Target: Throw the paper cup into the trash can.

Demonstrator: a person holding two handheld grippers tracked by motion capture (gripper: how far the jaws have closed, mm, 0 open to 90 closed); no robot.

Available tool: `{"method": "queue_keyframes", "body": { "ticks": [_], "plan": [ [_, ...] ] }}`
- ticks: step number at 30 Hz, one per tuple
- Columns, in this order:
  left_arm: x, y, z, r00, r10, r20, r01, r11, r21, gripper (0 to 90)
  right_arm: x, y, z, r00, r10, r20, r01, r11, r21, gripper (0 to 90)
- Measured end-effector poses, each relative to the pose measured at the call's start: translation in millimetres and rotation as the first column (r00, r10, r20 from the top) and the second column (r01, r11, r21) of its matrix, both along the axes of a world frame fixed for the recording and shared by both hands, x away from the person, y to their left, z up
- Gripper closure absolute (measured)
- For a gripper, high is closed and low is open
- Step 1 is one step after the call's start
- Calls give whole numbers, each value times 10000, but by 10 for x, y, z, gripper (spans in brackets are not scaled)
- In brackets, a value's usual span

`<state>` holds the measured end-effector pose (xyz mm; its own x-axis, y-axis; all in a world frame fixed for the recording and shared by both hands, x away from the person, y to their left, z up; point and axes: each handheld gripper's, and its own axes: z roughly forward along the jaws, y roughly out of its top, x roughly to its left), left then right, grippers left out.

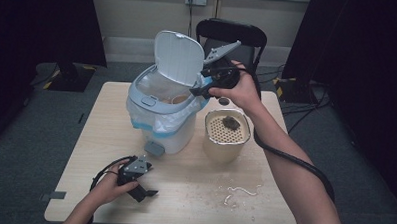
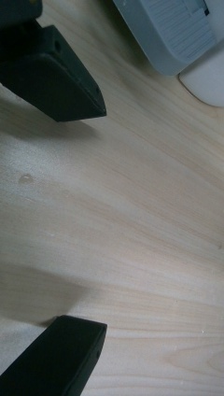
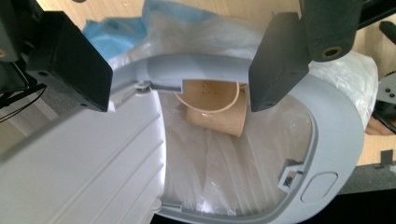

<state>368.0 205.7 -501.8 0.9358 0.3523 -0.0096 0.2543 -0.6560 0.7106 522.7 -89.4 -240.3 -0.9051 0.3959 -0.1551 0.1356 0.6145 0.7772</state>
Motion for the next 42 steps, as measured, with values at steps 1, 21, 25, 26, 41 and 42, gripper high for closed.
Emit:
{"method": "queue_keyframes", "body": {
  "ticks": [1,21,25,26,41,42],
  "plan": [
    [0,0,0,10000,0,0,0,10000,0,0,6,-12,-3,10000,-52,-9,52,10000,-26,219],
    [0,0,0,10000,-3,-3,3,10000,-8,0,154,19,5,9997,-263,13,262,9994,206,220],
    [0,0,0,10000,-8,2,8,10000,-15,0,152,43,6,9995,-308,25,308,9994,184,210],
    [0,0,0,10000,-3,-3,3,10000,-5,0,154,44,4,9995,-308,23,308,9993,212,210],
    [0,0,0,10000,1,-7,-1,10000,-10,0,158,56,54,9994,-341,-12,341,9980,540,207],
    [0,0,0,10000,-1,-17,1,10000,-1,0,157,60,60,9994,-358,-19,359,9979,533,207]
  ]
}}
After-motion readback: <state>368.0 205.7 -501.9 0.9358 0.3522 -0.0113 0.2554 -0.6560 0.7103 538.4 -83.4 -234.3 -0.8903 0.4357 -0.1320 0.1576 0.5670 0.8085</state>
